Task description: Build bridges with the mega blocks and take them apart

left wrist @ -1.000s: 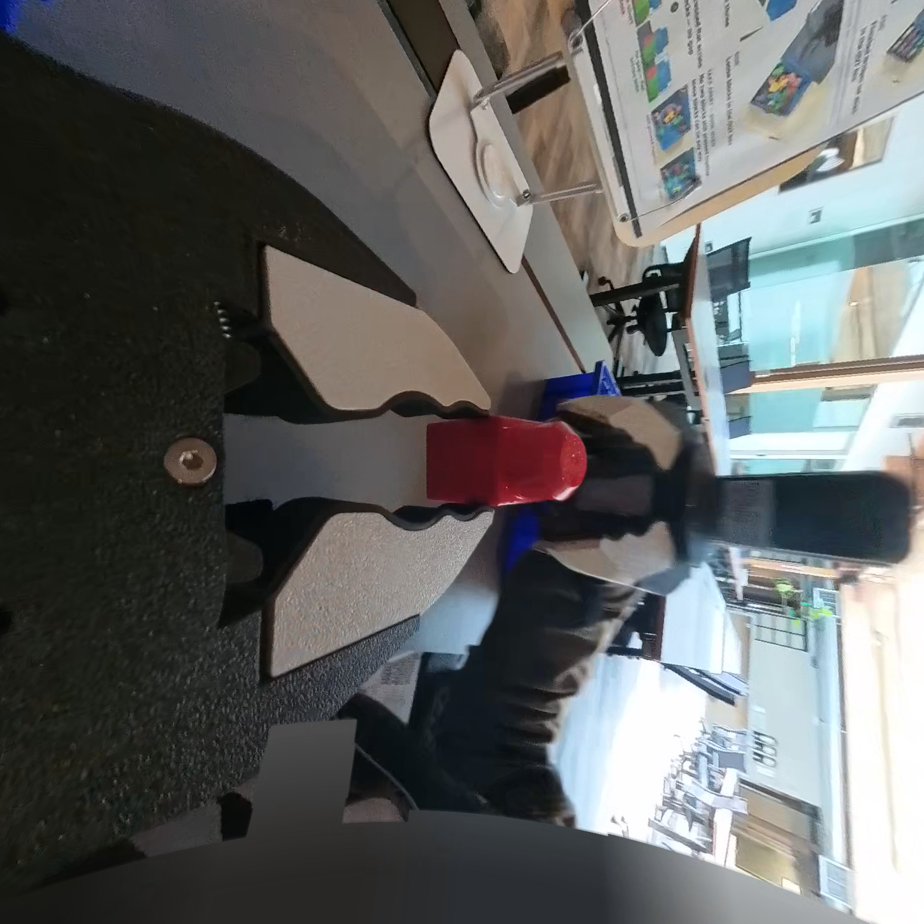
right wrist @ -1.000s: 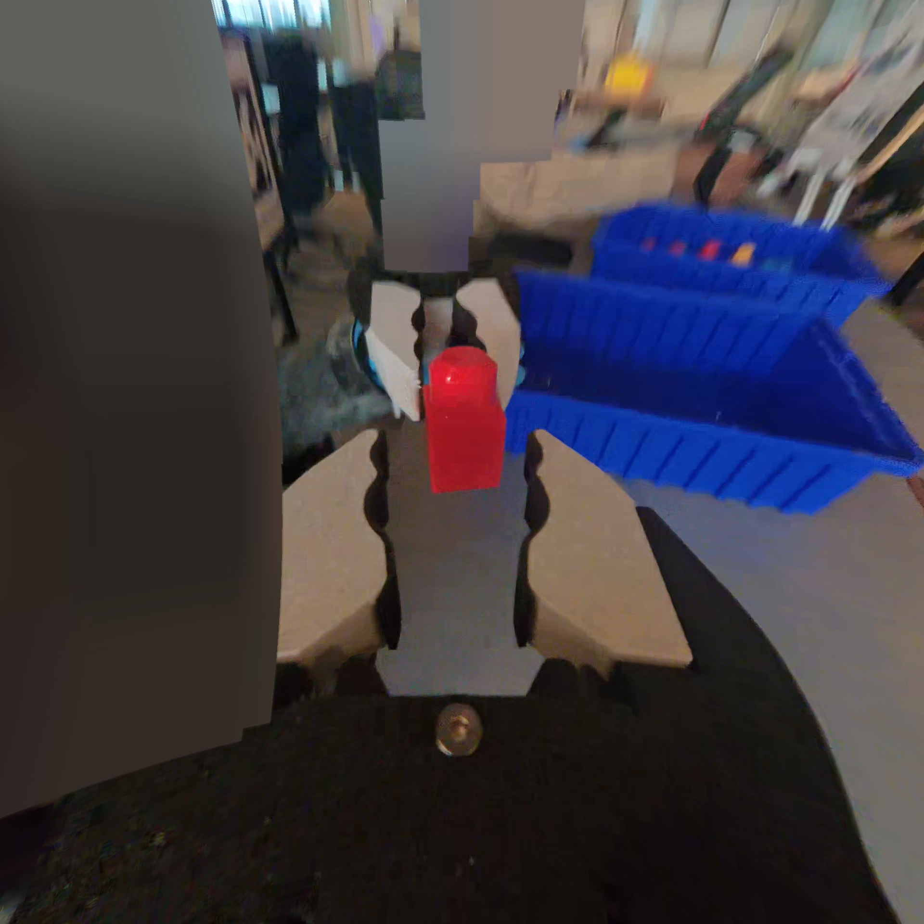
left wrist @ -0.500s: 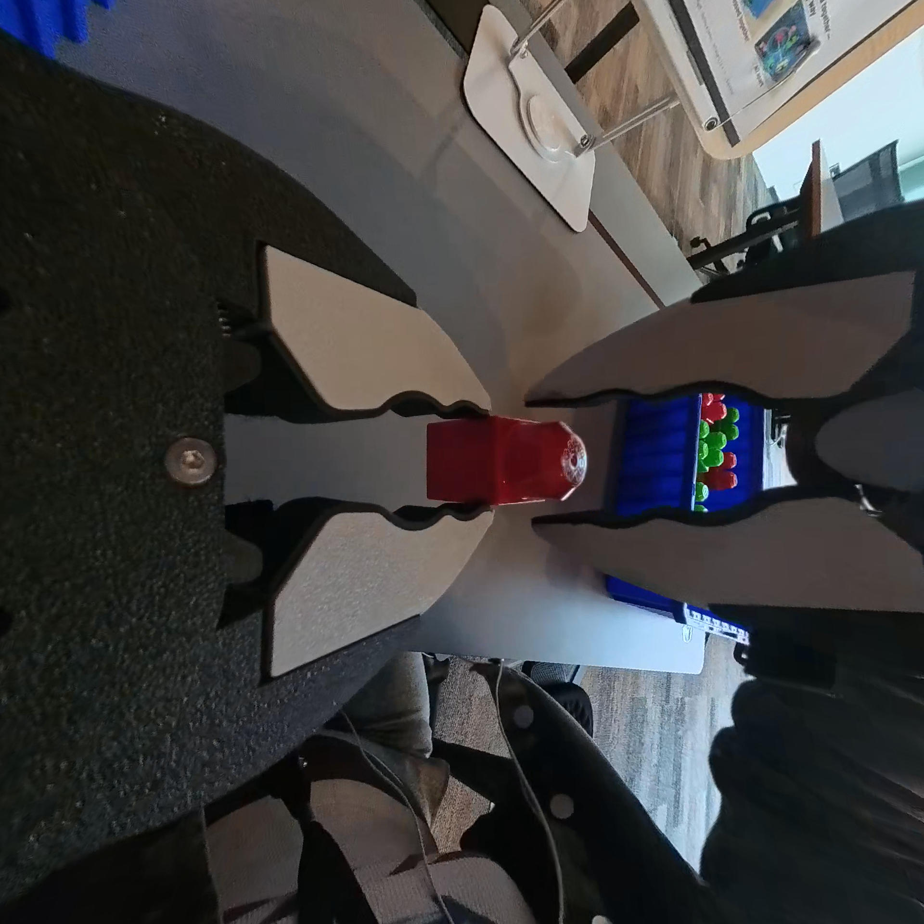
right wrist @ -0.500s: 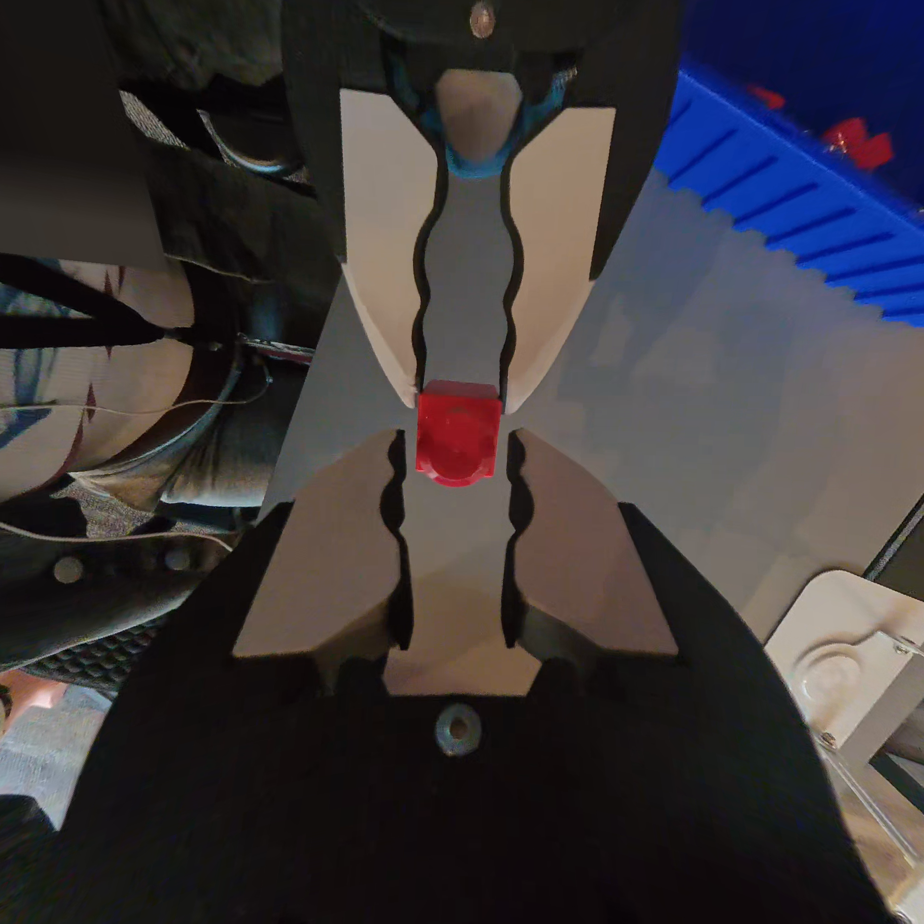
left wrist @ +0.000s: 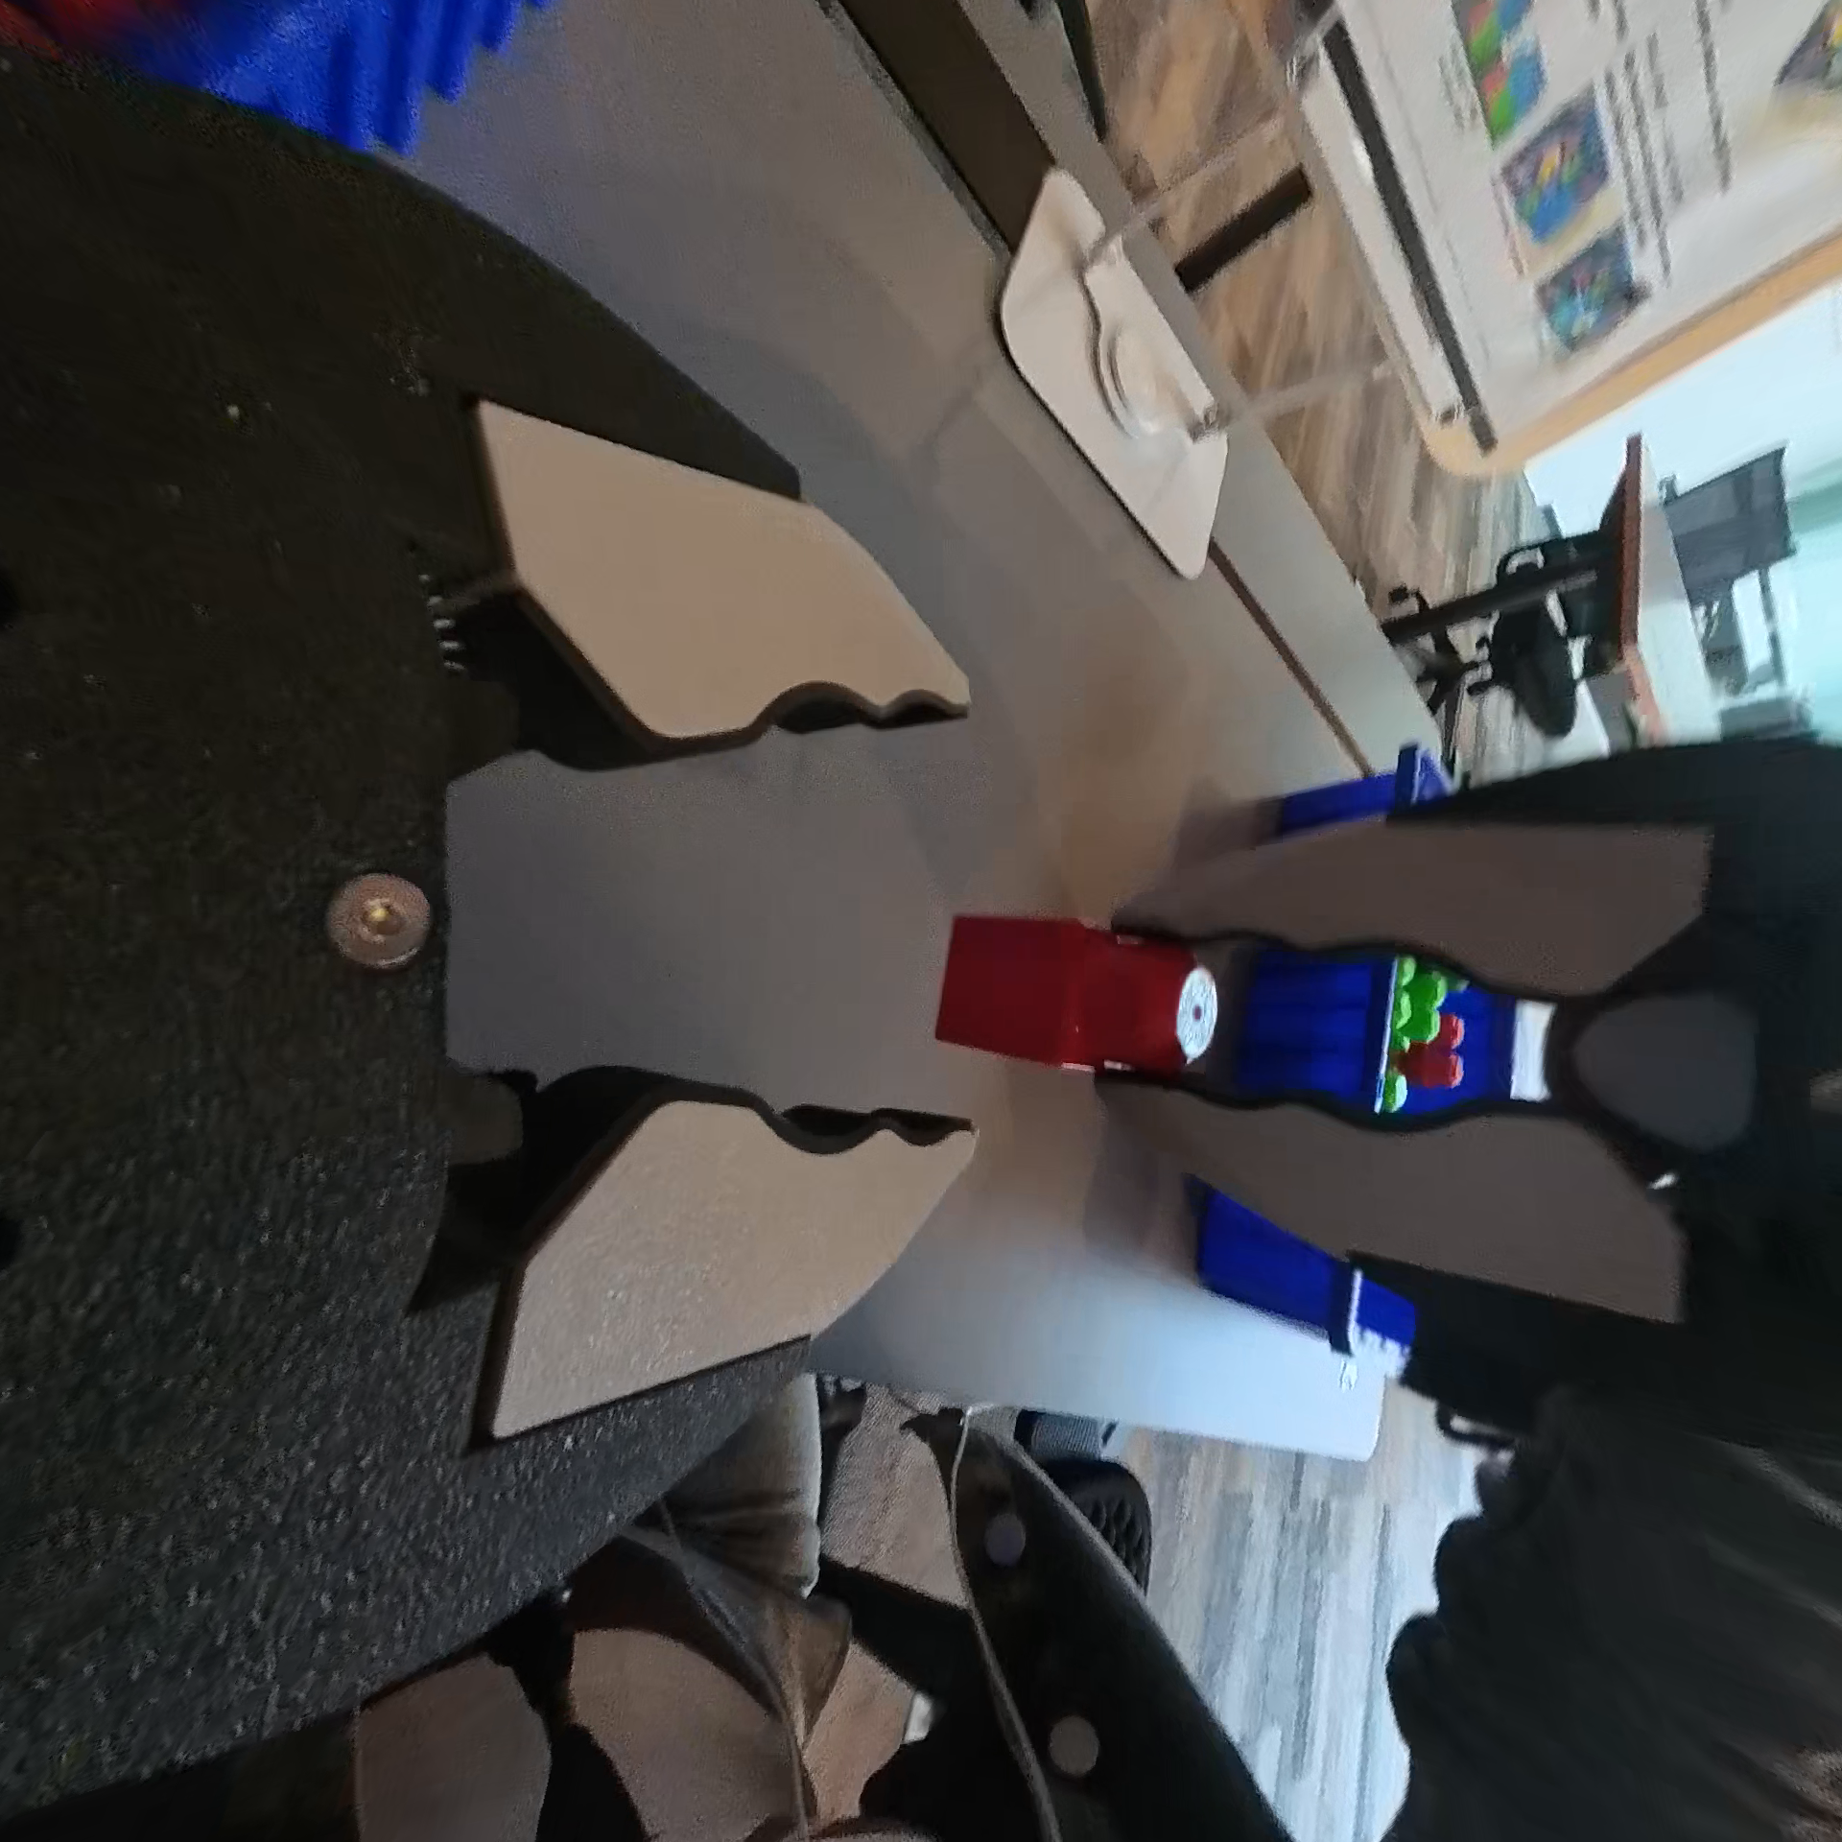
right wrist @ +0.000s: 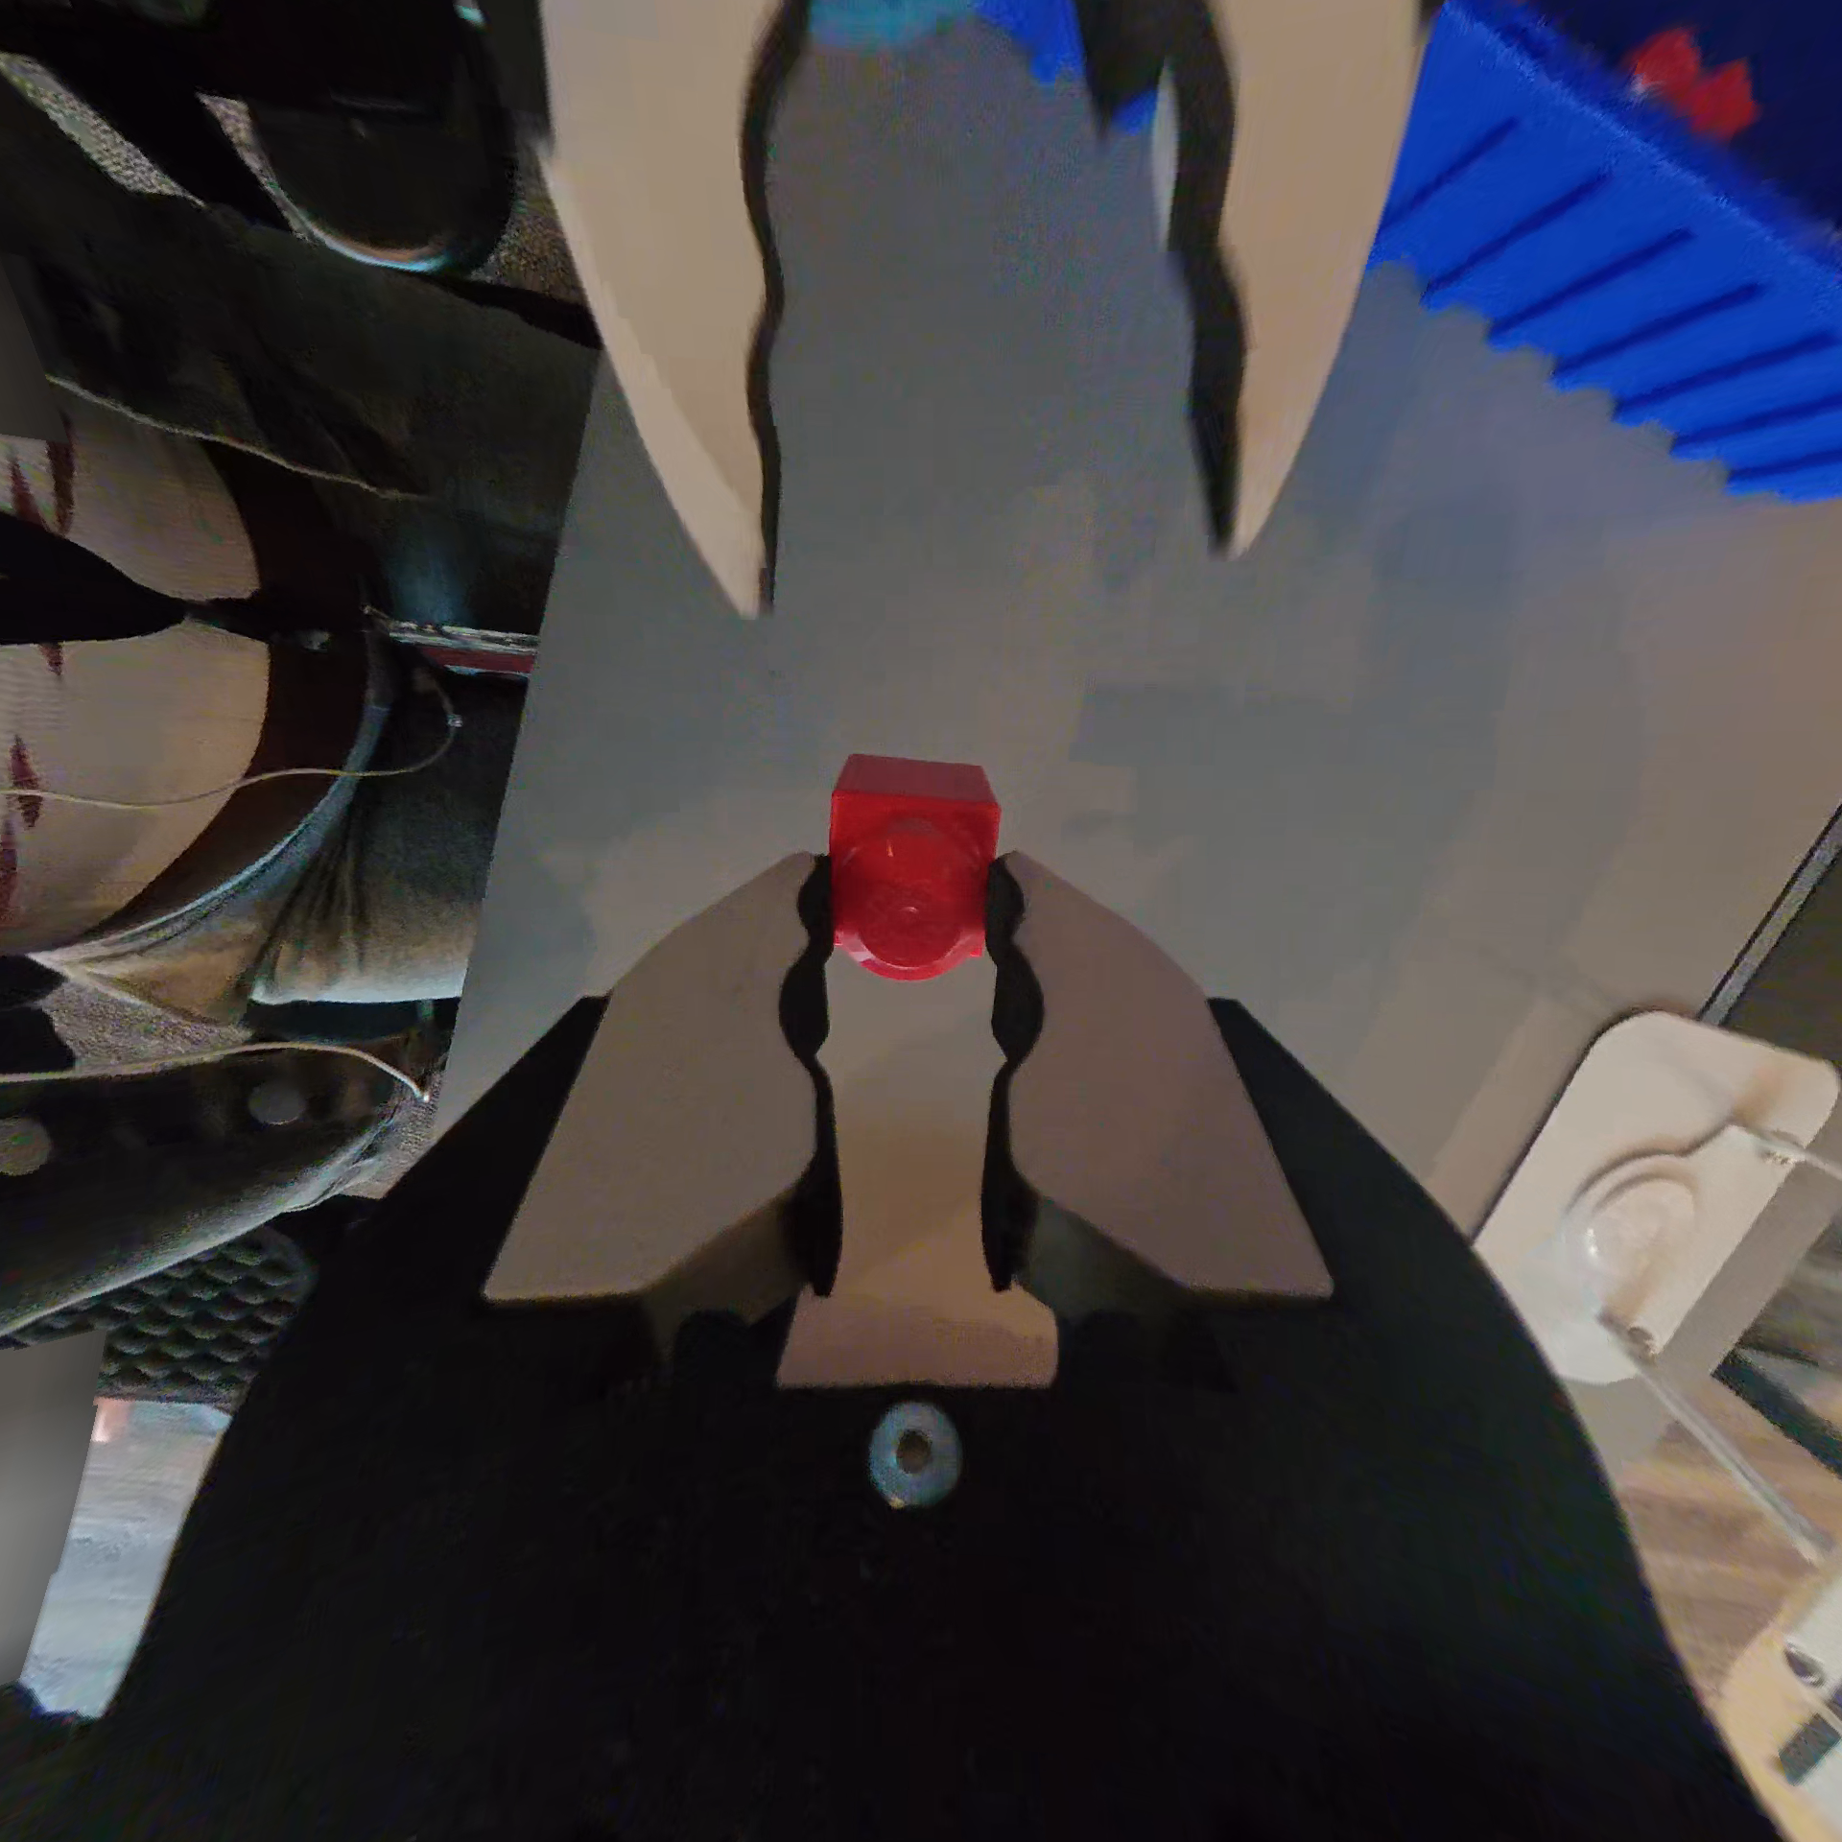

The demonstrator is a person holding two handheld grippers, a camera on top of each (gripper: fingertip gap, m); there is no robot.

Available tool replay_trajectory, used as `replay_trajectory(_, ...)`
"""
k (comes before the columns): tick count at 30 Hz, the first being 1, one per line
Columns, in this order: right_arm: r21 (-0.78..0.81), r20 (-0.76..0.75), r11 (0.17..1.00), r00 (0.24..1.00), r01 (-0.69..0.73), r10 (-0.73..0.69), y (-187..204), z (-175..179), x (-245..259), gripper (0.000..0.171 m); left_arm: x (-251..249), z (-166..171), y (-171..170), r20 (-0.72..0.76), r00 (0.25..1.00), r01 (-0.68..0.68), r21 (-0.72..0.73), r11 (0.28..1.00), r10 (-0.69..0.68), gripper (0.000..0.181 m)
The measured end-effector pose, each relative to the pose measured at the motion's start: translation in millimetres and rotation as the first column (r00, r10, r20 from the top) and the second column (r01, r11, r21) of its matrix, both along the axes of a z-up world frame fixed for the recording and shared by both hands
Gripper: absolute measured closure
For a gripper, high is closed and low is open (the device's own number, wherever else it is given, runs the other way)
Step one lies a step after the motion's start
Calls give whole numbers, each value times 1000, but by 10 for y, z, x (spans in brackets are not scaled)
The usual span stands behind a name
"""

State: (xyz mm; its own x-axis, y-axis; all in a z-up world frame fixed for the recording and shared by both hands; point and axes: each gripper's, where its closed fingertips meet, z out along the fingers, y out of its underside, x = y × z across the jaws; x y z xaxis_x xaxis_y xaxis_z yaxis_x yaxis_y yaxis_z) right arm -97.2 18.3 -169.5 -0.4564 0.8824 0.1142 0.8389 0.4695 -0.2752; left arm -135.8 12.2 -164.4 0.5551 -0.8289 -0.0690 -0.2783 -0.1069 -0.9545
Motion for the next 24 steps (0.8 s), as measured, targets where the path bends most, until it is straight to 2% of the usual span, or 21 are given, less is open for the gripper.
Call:
replay_trajectory(1,4,4,1000,1000,24,-24,43,-49,43,143,-79,41,5,10,1000,-24,7,1000,24,108)
replay_trajectory(8,40,64,974,972,224,-226,392,-621,402,143,-712,346,-85,48,977,-209,89,974,205,116)
replay_trajectory(11,27,92,963,959,267,-268,483,-877,518,143,-930,461,-144,66,959,-282,126,951,275,118)
replay_trajectory(17,8,130,955,946,297,-296,549,-1234,618,143,-1186,563,-245,75,936,-353,166,921,345,120)
replay_trajectory(24,-11,145,957,947,290,-286,531,-1373,625,143,-1291,570,-247,92,926,-376,169,911,366,122)
